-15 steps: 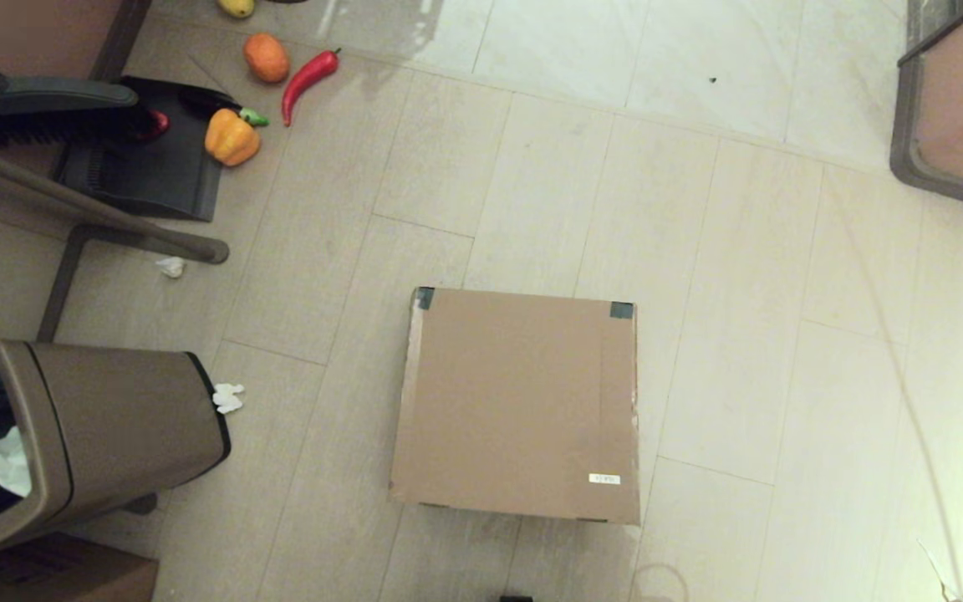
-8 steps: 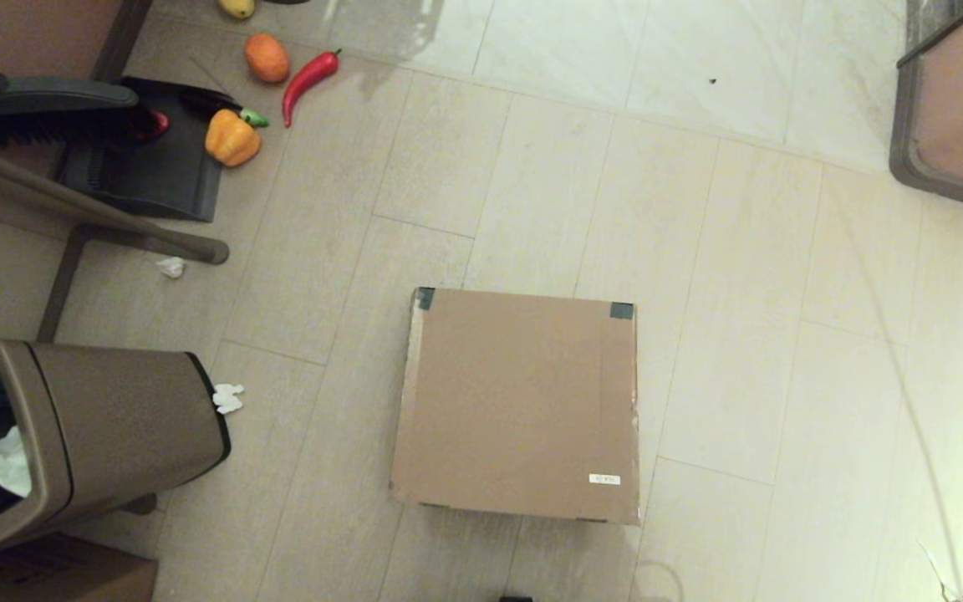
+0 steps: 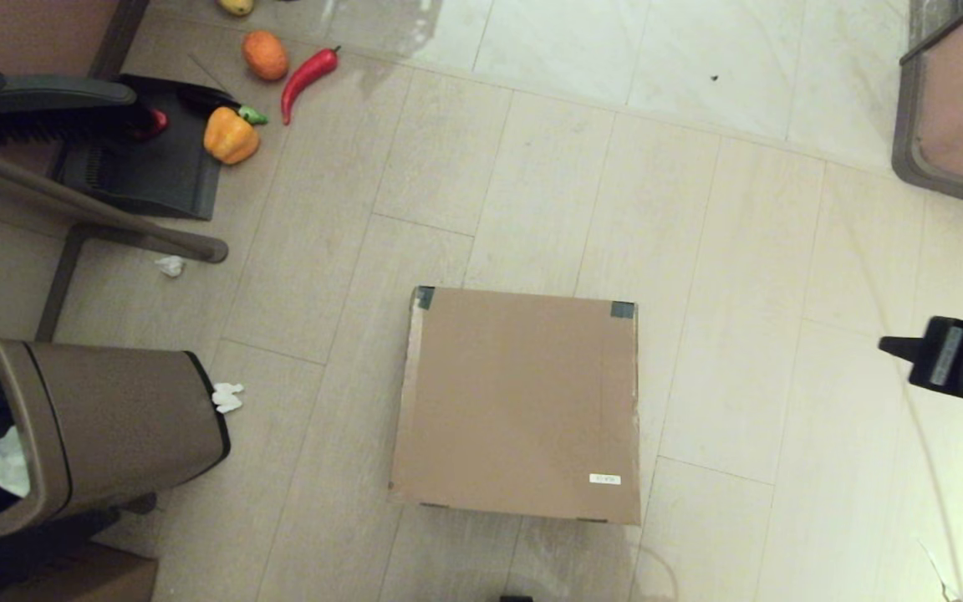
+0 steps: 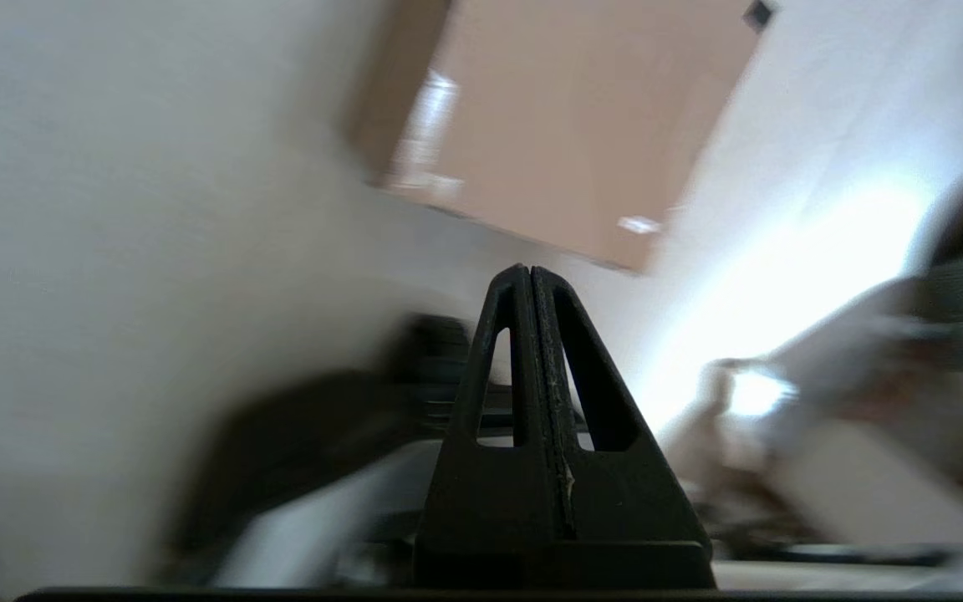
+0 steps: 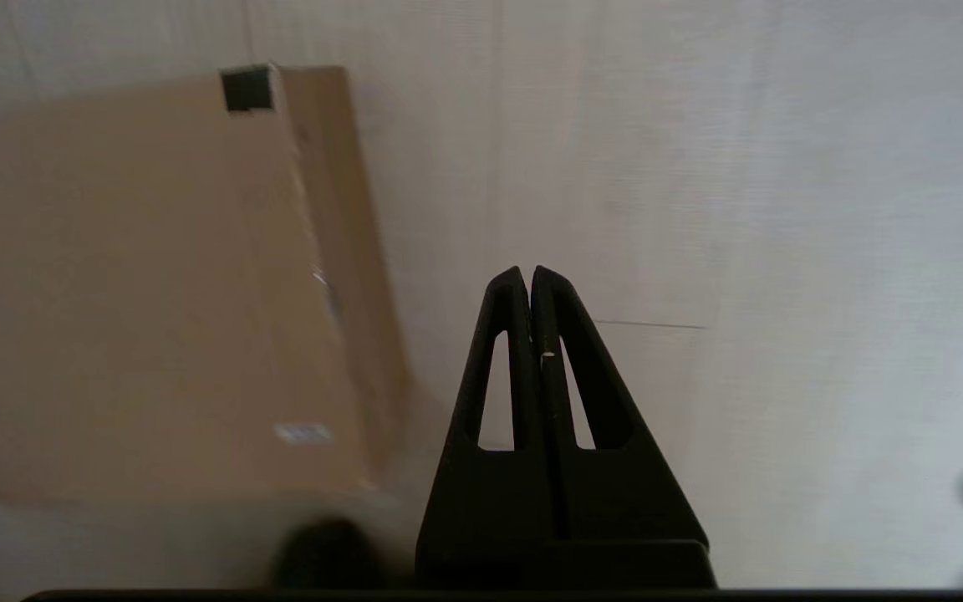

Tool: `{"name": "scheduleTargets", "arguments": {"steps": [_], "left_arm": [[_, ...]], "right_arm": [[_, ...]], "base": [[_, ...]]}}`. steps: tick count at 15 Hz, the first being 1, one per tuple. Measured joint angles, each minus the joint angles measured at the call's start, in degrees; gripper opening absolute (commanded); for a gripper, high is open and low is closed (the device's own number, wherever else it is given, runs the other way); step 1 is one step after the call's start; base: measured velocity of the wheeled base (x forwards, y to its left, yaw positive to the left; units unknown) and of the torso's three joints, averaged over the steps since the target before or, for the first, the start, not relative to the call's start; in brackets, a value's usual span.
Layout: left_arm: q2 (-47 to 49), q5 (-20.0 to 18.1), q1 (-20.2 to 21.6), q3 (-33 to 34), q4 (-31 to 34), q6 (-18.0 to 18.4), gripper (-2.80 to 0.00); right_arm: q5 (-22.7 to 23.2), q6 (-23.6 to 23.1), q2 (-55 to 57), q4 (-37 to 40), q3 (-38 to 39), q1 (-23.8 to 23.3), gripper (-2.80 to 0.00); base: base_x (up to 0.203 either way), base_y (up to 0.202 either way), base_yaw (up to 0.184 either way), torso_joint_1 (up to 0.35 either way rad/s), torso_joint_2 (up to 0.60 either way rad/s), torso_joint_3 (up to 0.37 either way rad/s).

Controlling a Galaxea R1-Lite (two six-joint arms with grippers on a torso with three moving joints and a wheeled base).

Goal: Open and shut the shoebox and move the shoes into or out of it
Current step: Open the shoe box

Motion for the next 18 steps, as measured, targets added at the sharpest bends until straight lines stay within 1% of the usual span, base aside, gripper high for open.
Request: {"name": "scheduleTargets", "arguments": {"steps": [2, 3, 5, 7, 9, 11, 12, 14, 16, 18], "left_arm": [[9.9, -2.1, -0.3, -0.3, -6.9, -1.8, -2.8], [15.3, -2.7, -0.6, -0.3, -11.0, -2.3, -2.8], [25.4, -3.4, -1.5, 0.0, -19.2, -2.8, -2.8], [34.6, -4.0, -2.3, -0.1, -27.1, -3.1, -2.8], [44.3, -4.1, -3.3, -0.4, -37.2, -3.0, -2.8], [53.3, -2.0, -4.8, -1.1, -47.8, -2.8, -2.8], [58.2, 0.1, -5.7, -2.3, -52.9, -2.6, -2.8], [66.8, 4.5, -7.0, -7.3, -60.4, -1.3, -2.8], [74.1, 7.6, -8.4, -12.9, -64.3, -0.3, -2.8], [79.2, 8.3, -9.1, -16.7, -65.0, -0.1, -2.8]], "right_arm": [[0.4, 7.5, 7.2, -5.4, 0.7, 4.4, -2.8], [0.5, 9.6, 10.2, -6.5, 1.5, 6.0, -2.8], [0.6, 9.7, 15.2, -7.1, 2.1, 8.1, -2.8], [0.9, 8.2, 20.5, -8.5, 1.7, 9.1, -2.8], [1.7, 7.3, 27.4, -13.9, 2.0, 9.6, -2.8], [2.6, 6.7, 33.9, -22.4, 2.6, 9.8, -2.8], [3.1, 6.5, 37.0, -26.2, 2.6, 9.9, -2.8], [5.5, 6.4, 41.8, -28.8, 1.6, 9.9, -2.8], [7.0, 6.3, 45.4, -29.2, -0.6, 10.0, -2.8], [7.3, 6.3, 48.7, -29.3, -4.1, 10.0, -2.8]], "base": [[0.0, 0.0, 0.0, 0.0, 0.0, 0.0], [0.0, 0.0, 0.0, 0.0, 0.0, 0.0], [0.0, 0.0, 0.0, 0.0, 0.0, 0.0], [0.0, 0.0, 0.0, 0.0, 0.0, 0.0], [0.0, 0.0, 0.0, 0.0, 0.0, 0.0], [0.0, 0.0, 0.0, 0.0, 0.0, 0.0], [0.0, 0.0, 0.0, 0.0, 0.0, 0.0], [0.0, 0.0, 0.0, 0.0, 0.0, 0.0], [0.0, 0.0, 0.0, 0.0, 0.0, 0.0], [0.0, 0.0, 0.0, 0.0, 0.0, 0.0]]}}
